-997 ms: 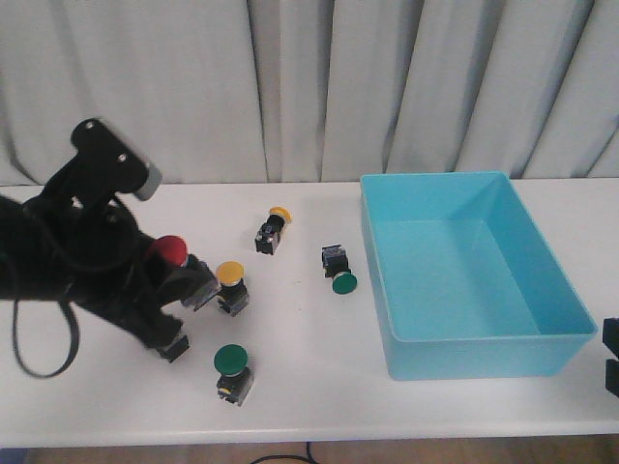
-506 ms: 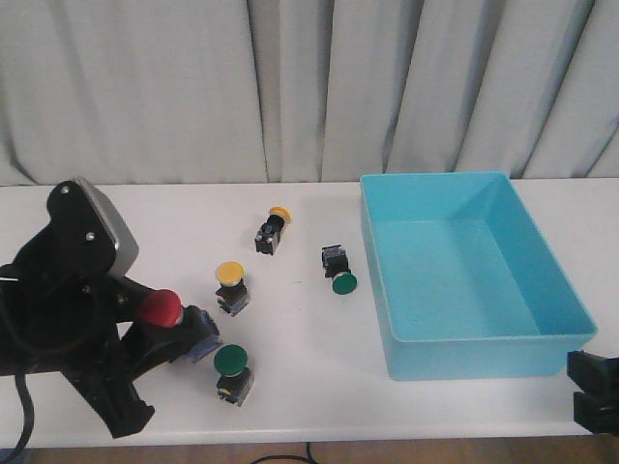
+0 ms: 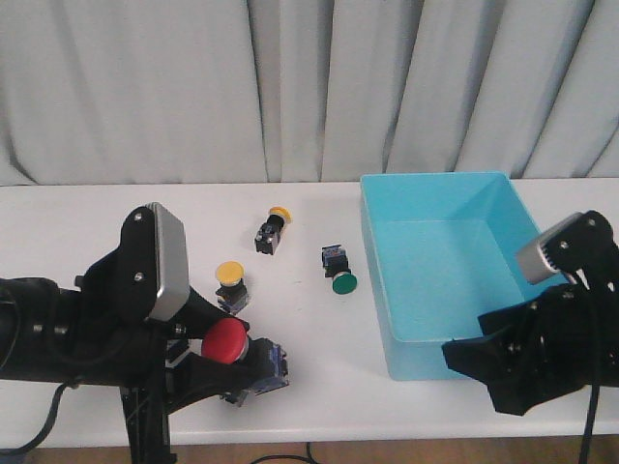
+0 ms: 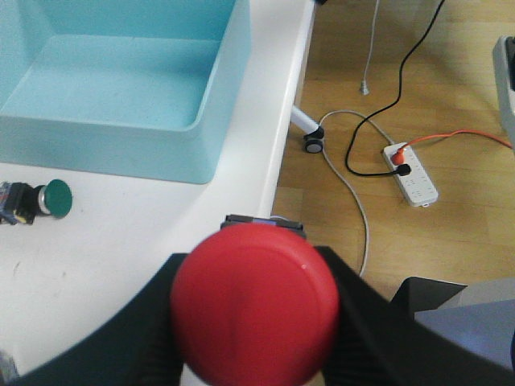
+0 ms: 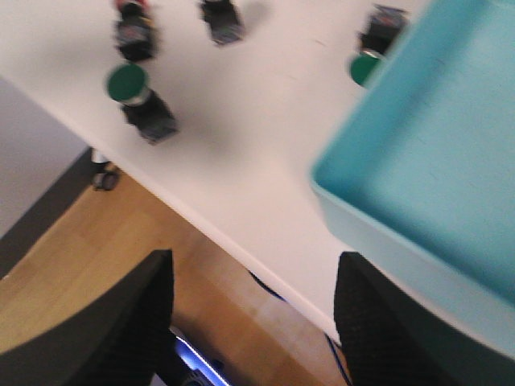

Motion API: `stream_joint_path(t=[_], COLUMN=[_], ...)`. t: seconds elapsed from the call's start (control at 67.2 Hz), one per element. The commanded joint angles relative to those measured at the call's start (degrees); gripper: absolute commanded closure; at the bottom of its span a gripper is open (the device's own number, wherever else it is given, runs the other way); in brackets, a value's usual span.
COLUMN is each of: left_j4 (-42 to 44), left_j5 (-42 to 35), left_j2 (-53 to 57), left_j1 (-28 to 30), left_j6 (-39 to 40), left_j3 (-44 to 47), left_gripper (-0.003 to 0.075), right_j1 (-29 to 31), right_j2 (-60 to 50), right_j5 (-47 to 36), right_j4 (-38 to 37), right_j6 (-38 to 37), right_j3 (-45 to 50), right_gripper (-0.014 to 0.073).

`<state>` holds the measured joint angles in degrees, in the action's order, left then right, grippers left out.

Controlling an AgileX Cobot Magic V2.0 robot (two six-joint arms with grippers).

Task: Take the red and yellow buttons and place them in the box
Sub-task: 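Lift the red button with the left gripper toward the table center, then grasp the red button with the right gripper from the left gripper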

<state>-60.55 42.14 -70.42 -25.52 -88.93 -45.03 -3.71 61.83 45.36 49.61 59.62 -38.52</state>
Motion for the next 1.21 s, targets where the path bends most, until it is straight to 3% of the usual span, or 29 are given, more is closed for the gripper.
stream_joint_path(t=[0.0,0.074,0.238,0.357,0.491,0.967,1.19], left_j4=[-4.5,-4.5,-4.5,-4.5,-4.5,-4.5,-4.5], left_j5=[0.8,0.9,0.9,0.9,1.2,2.0,2.0], left_j2=[0.7,0.7,0.7,0.7,0.7,0.7,0.7], left_j1=[-0.2,-0.2,-0.2,-0.2,-0.2,-0.2,-0.2], left_j6=[-1.7,-1.7,-1.7,-1.6,-1.6,-1.6,-1.6], left_j3=[-1.5,-1.5,-1.5,-1.5,-1.5,-1.5,-1.5], left_gripper=[0.0542,0.0542,0.0542,0.0542,0.0542,0.0542,0.0542], right_j1=[0.0,-2.1,-13.1,-21.2,-26.5,-29.7,-29.7], right_j2=[3.1,5.9,10.1,13.0,16.1,22.1,22.1], right_j5=[2.3,4.1,1.6,-3.2,-6.1,-4.5,-3.7], right_j4=[7.4,8.4,8.3,7.7,7.8,15.4,15.8], right_j6=[8.4,13.8,24.9,27.5,31.5,42.2,42.5], right_j3=[-3.5,-5.1,-8.2,-9.9,-11.5,-16.1,-16.1], right_gripper=[0.0159,0.0159,0.0146,0.0118,0.0083,0.0081,0.0176])
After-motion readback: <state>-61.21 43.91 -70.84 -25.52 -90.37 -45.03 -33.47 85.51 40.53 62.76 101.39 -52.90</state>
